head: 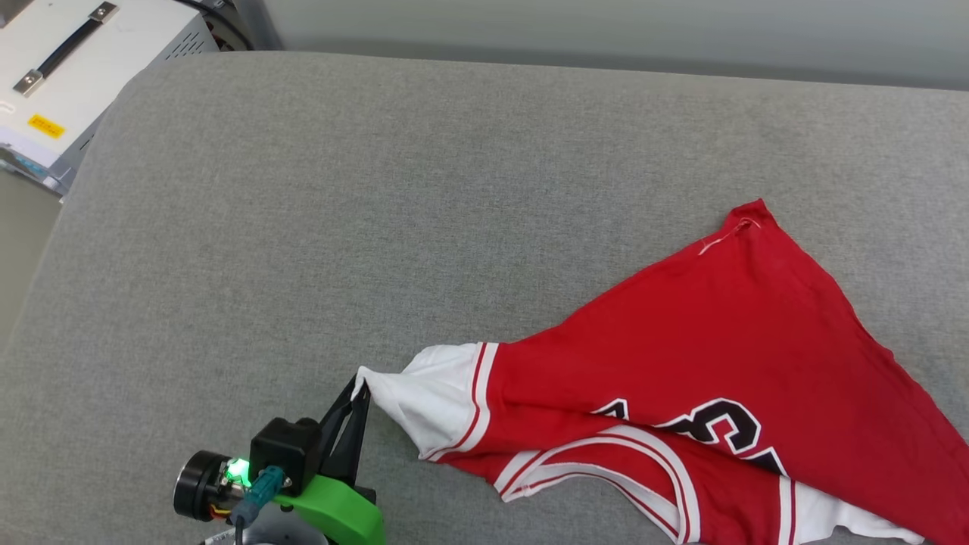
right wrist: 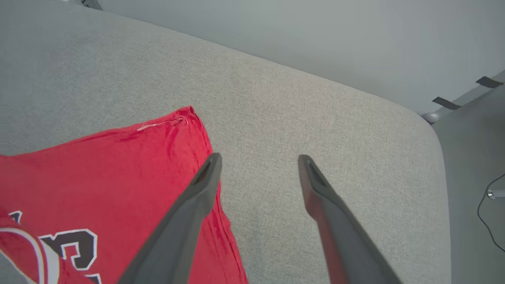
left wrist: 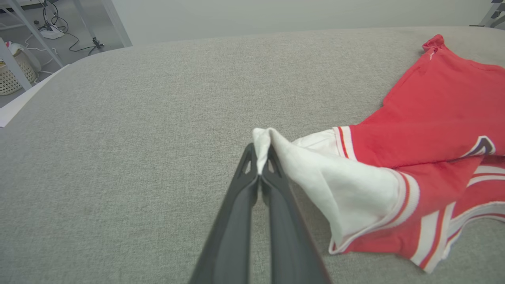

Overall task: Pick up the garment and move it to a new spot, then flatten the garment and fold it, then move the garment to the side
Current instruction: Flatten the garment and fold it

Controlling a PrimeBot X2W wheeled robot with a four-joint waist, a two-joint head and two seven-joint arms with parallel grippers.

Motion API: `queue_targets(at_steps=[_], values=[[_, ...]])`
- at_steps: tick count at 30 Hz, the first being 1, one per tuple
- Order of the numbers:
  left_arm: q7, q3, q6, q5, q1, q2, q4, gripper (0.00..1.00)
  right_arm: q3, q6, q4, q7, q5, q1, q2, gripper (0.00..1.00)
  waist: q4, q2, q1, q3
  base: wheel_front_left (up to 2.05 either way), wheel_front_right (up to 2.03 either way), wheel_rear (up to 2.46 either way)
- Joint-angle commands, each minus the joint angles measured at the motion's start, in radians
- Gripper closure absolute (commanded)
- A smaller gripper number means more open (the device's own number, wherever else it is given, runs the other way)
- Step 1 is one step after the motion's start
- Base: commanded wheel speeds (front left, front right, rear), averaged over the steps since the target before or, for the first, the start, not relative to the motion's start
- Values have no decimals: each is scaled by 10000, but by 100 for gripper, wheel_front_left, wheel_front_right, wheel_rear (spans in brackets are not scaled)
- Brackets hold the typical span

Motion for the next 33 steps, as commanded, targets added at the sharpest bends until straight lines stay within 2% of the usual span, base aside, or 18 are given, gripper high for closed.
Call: queue_targets(at_steps=[1,7,14,18,27,33], values=[[3,-17,-26,177,-275,-14,-53,100,181,-6,-66,159,-129,-491,98,0,229,56,1,236,0,0,0],[-13,-164,-142,328,-700,-157,-24,100,1539,-6,555,1060,-440,-2571,492,0,570,56,1,649,0,0,0],[-60,-322,-255,478,-1167,-366,-21,100,3246,-6,2365,2108,-743,-4507,1261,0,947,56,1,1207,0,0,0],[-120,-416,-384,547,-1505,-541,54,100,3753,-6,3428,2136,-944,-5228,1504,0,1232,56,1,1616,0,0,0],[-346,-521,-678,616,-2084,-939,522,100,4488,-6,5511,1569,-906,-5720,1923,0,1680,56,1,2258,0,0,0],[-462,-522,-820,607,-2187,-1098,876,100,5781,-6,5930,1520,-504,-5076,1868,0,1741,56,1,2290,0,0,0]])
